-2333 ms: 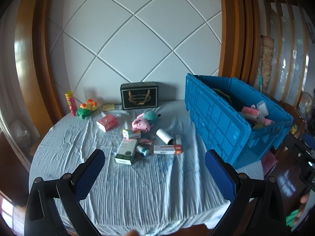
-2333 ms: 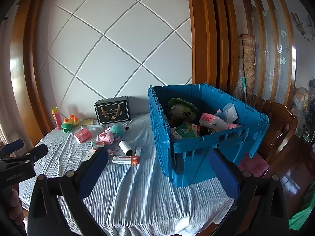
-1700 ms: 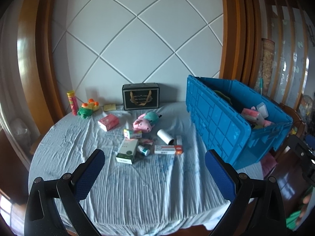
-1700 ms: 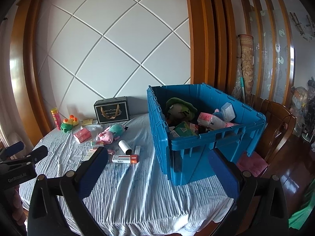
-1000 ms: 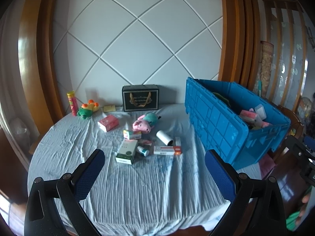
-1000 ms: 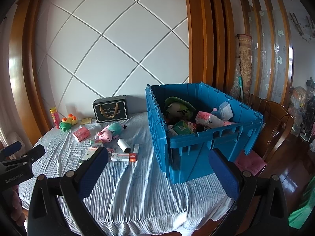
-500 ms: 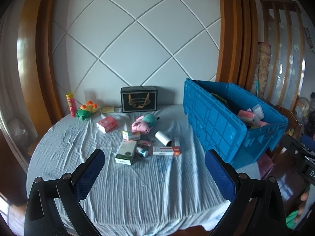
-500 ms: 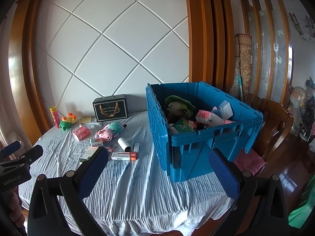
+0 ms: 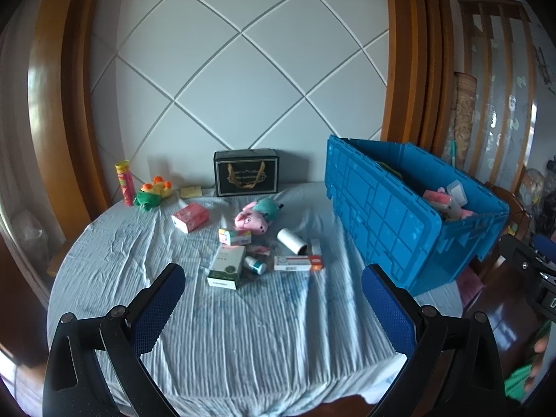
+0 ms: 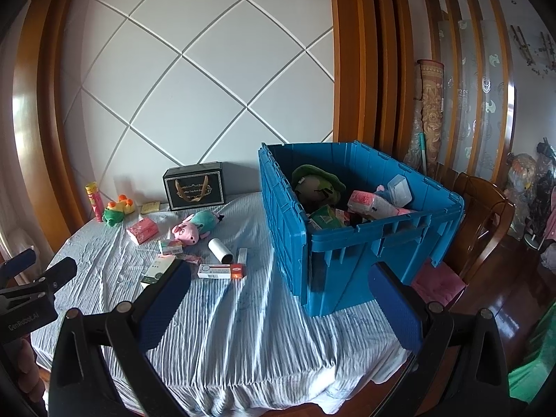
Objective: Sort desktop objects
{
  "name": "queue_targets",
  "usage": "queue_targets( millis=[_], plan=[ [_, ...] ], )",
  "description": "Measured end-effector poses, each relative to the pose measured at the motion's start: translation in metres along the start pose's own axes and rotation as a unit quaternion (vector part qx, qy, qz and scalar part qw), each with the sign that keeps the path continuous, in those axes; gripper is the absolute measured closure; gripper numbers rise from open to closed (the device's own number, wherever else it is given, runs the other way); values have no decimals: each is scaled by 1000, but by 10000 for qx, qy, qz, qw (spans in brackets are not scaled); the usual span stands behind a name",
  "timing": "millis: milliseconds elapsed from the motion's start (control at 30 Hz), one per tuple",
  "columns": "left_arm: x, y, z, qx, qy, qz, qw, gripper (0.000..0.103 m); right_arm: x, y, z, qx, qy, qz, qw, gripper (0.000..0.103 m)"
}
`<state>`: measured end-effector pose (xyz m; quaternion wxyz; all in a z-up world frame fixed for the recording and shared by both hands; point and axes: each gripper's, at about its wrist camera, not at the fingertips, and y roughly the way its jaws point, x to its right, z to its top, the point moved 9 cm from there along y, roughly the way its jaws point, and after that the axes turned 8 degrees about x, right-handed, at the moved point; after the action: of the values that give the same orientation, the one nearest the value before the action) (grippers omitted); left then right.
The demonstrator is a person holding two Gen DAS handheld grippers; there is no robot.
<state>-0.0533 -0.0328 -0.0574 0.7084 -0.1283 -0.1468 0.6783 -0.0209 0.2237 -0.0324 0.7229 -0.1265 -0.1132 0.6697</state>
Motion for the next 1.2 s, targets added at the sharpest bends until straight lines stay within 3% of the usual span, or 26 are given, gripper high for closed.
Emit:
queue_targets(
  millis=[433,633,700,867,1067,1200],
  plan=[
    [-62,22,-25,-188,22,157,9997,0,-44,7,-19,-58,162,-20,9999,0],
    [-103,72,-49,-707,-194,474,9962,0,-83,47,-45,-517,-40,300,9982,0],
    [-116,92,-58,-825,-266,655,9941,0,-95,69,-50,-598,-97,438,9972,0],
    [-141,164,-98,-1555,-419,1038,9815,0,-132,141,-72,-924,-391,1031,9896,0],
    [-144,259,-128,-2122,-457,1310,9673,0,-176,258,-106,-1518,-495,1809,9705,0],
    [-138,314,-148,-2469,-445,1340,9587,0,-189,322,-137,-2030,-679,1937,9574,0]
  ],
)
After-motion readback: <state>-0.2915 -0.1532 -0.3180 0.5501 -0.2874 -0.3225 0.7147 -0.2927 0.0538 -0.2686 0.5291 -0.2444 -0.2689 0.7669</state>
